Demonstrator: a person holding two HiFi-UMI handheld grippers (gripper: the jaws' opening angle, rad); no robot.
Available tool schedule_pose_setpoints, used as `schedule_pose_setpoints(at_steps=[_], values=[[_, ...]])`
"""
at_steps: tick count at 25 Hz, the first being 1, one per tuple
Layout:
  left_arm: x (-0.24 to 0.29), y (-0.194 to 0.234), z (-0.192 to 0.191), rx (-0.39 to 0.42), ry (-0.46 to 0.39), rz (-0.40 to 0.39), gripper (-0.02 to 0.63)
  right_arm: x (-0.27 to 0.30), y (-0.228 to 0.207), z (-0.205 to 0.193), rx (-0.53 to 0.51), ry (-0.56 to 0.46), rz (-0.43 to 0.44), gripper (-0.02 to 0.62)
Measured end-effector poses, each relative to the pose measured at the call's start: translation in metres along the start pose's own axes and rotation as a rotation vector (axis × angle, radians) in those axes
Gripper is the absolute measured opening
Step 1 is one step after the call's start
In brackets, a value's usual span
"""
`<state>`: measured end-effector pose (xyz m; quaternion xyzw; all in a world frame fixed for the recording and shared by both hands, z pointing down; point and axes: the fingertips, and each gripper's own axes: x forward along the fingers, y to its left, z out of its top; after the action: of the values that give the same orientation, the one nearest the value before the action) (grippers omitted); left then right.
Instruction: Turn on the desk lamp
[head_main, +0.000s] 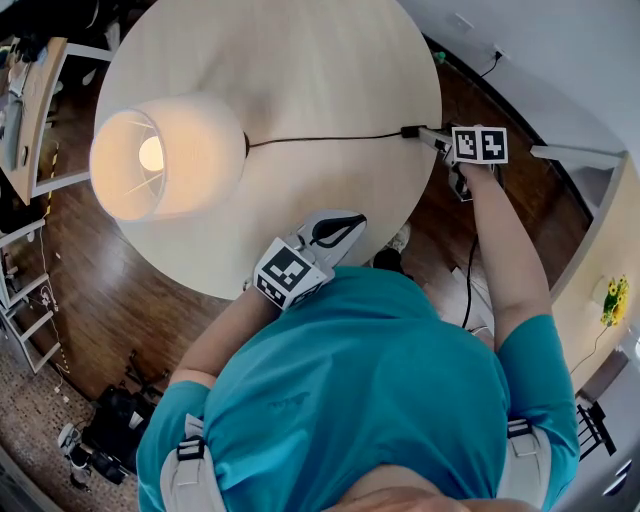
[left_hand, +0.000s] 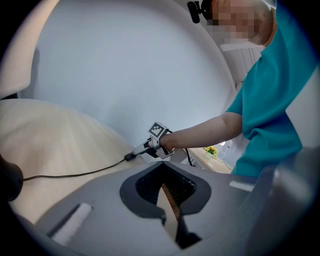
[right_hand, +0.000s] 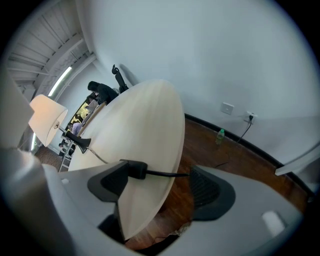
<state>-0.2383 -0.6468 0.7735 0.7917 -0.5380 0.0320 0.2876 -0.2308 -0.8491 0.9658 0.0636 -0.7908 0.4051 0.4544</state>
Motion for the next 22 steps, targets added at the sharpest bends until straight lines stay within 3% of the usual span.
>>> schedule_pose_setpoints(at_steps=[6, 12, 17, 19, 22], values=[[-0.003, -0.003, -0.007, -0.001, -0.006, 0.006, 0.018, 0.004, -0.006, -0.012, 0.04, 0.01, 0.003, 0.408], [-0.007, -0.01, 0.013, -0.006, -0.035, 0.007, 0.018, -0.018, 0.004, 0.003, -0.094, -0.029, -0.046, 0.402], [-0.043, -0.002, 0.023, -0.012, -0.084, -0.002, 0.018, -0.067, 0.056, 0.01, -0.145, -0.212, -0.011, 0.397], [-0.06, 0.0, 0.025, -0.05, -0.083, -0.019, 0.018, -0.098, 0.088, 0.008, -0.18, -0.328, 0.021, 0.364], [-0.076, 0.001, 0.022, -0.026, -0.118, -0.068, 0.018, -0.143, 0.132, 0.0, -0.202, -0.498, 0.072, 0.278]])
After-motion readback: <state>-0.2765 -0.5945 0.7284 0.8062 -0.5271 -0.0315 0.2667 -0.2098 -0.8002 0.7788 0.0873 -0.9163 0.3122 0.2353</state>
